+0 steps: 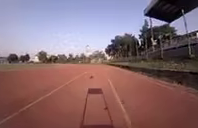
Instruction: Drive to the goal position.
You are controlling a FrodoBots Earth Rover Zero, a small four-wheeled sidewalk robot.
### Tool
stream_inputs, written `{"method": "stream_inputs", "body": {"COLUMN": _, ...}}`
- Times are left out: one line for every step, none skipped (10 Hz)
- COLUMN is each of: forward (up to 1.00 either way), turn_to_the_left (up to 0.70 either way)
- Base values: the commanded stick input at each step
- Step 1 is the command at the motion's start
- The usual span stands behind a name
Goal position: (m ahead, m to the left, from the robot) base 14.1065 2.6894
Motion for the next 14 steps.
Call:
{"method": "stream_inputs", "body": {"forward": 0.70, "turn_to_the_left": 0.00}}
{"method": "stream_inputs", "body": {"forward": 0.70, "turn_to_the_left": 0.00}}
{"method": "stream_inputs", "body": {"forward": 0.70, "turn_to_the_left": 0.00}}
{"method": "stream_inputs", "body": {"forward": 0.70, "turn_to_the_left": 0.00}}
{"method": "stream_inputs", "body": {"forward": 0.70, "turn_to_the_left": 0.00}}
{"method": "stream_inputs", "body": {"forward": 0.70, "turn_to_the_left": 0.00}}
{"method": "stream_inputs", "body": {"forward": 0.70, "turn_to_the_left": 0.00}}
{"method": "stream_inputs", "body": {"forward": 0.70, "turn_to_the_left": 0.00}}
{"method": "stream_inputs", "body": {"forward": 0.70, "turn_to_the_left": 0.00}}
{"method": "stream_inputs", "body": {"forward": 0.70, "turn_to_the_left": 0.00}}
{"method": "stream_inputs", "body": {"forward": 0.70, "turn_to_the_left": 0.00}}
{"method": "stream_inputs", "body": {"forward": 0.70, "turn_to_the_left": 0.00}}
{"method": "stream_inputs", "body": {"forward": 0.70, "turn_to_the_left": 0.00}}
{"method": "stream_inputs", "body": {"forward": 0.70, "turn_to_the_left": 0.00}}
